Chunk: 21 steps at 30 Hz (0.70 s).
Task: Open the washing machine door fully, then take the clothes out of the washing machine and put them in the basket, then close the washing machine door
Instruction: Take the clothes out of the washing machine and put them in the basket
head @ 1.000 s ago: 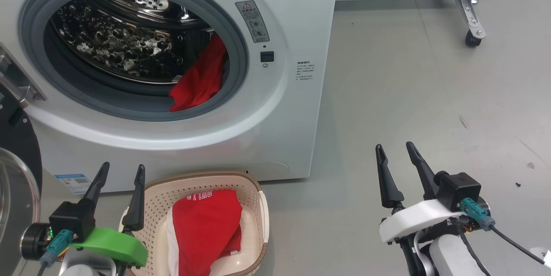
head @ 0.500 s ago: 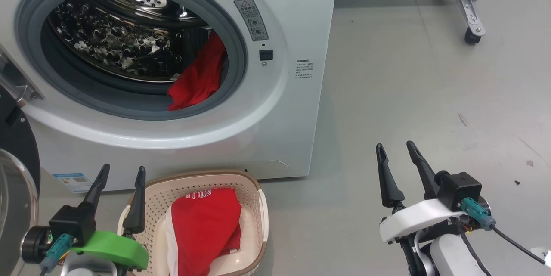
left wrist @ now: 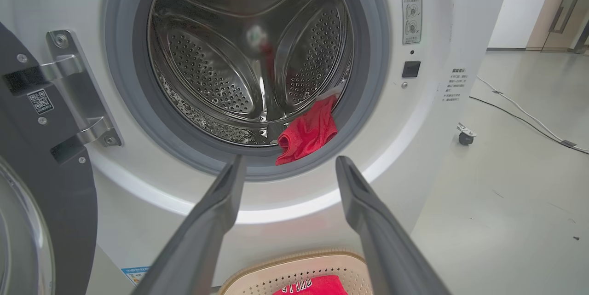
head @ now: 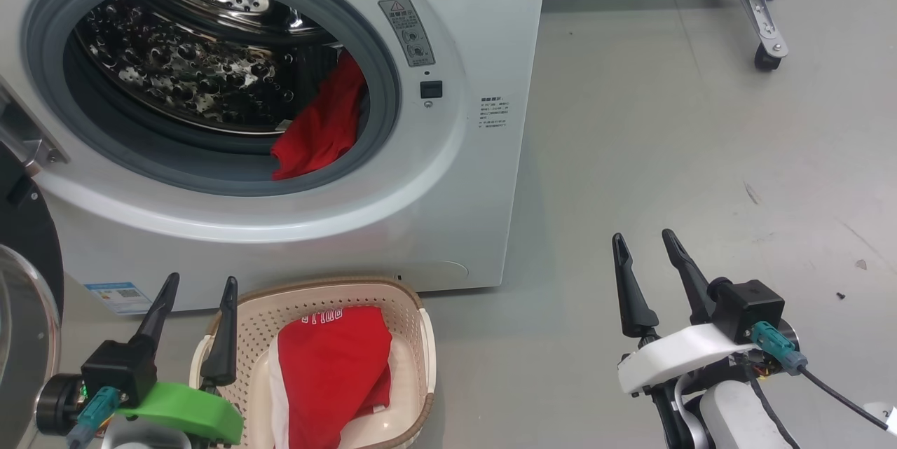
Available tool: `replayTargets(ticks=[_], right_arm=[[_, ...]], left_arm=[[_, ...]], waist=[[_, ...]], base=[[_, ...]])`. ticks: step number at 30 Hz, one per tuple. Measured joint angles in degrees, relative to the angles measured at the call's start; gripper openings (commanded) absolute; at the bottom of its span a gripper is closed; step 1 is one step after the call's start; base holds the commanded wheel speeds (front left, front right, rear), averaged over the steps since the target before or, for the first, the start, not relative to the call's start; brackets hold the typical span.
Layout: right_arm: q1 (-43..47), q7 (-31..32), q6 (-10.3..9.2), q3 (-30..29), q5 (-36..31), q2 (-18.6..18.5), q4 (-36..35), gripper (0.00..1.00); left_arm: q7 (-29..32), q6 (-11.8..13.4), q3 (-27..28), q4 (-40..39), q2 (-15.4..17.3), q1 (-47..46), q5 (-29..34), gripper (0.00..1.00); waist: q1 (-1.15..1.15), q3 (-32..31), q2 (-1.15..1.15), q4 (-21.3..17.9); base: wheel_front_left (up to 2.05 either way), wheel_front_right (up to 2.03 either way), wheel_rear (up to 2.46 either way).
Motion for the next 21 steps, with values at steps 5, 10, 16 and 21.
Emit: replayTargets(ticks=[5, 10, 16, 21], right_arm=[[0.0, 0.0, 0.00, 0.0, 0.0, 0.0, 0.0, 1.00], [0.0, 0.0, 0.00, 0.0, 0.0, 0.0, 0.0, 1.00], [0.0, 0.0, 0.00, 0.0, 0.0, 0.0, 0.0, 1.00], [0.0, 0.0, 0.00, 0.1, 0.0, 0.0, 0.0, 1.00]], left_arm=[[0.0, 0.0, 0.1, -0.1, 0.0, 0.0, 0.1, 1.00], [0.0, 0.0, 0.2, -0.2, -0.1, 0.1, 0.4, 1.00], [0.0, -0.1, 0.3, -0.2, -0.1, 0.2, 0.5, 1.00], [0.0, -0.1, 0.4, -0.8, -0.1, 0.2, 0.5, 1.00]], waist=[[0.00, -0.1, 0.00, 0.0], [0.00, -0.2, 0.00, -0.1], [0.00, -0.2, 0.00, -0.1], [0.00, -0.1, 0.00, -0.2]], base=[[0.00, 0.00, 0.00], [0.00, 0.00, 0.00], [0.00, 0.00, 0.00], [0.00, 0.00, 0.00]])
